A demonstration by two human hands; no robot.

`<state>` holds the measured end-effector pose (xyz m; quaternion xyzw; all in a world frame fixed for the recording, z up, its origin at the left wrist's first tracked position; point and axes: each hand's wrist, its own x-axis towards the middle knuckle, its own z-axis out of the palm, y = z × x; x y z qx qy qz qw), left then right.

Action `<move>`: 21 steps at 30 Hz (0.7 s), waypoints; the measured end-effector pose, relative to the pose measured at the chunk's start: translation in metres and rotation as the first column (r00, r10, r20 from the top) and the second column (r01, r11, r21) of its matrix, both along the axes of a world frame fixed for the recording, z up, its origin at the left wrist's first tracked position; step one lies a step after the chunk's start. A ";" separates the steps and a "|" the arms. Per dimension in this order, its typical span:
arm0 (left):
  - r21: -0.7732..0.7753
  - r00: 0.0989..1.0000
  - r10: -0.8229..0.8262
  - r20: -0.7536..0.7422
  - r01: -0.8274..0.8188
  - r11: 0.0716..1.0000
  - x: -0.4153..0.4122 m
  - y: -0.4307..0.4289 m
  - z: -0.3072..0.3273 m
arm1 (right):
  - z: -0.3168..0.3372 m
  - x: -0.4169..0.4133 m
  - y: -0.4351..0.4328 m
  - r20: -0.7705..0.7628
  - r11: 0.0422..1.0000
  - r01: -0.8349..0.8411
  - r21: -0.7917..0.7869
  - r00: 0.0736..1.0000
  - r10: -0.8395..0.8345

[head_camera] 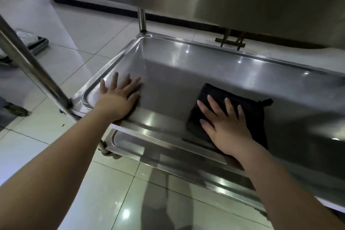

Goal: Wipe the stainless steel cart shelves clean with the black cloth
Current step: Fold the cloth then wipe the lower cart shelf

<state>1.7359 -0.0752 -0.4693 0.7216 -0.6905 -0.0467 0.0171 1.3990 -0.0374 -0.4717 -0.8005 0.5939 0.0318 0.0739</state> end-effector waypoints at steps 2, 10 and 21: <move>0.010 1.000 0.001 0.003 -0.001 1.000 -0.001 0.002 -0.001 | 0.001 0.018 -0.024 0.005 1.000 0.018 0.009 1.000 -0.018; 0.008 1.000 -0.014 0.000 0.014 1.000 0.005 0.004 -0.008 | 0.011 0.132 -0.170 0.033 0.995 0.099 0.004 0.995 -0.099; 0.022 1.000 -0.009 -0.007 0.009 1.000 0.007 -0.003 -0.010 | 0.010 0.147 -0.063 0.090 0.994 -0.065 0.082 0.994 0.058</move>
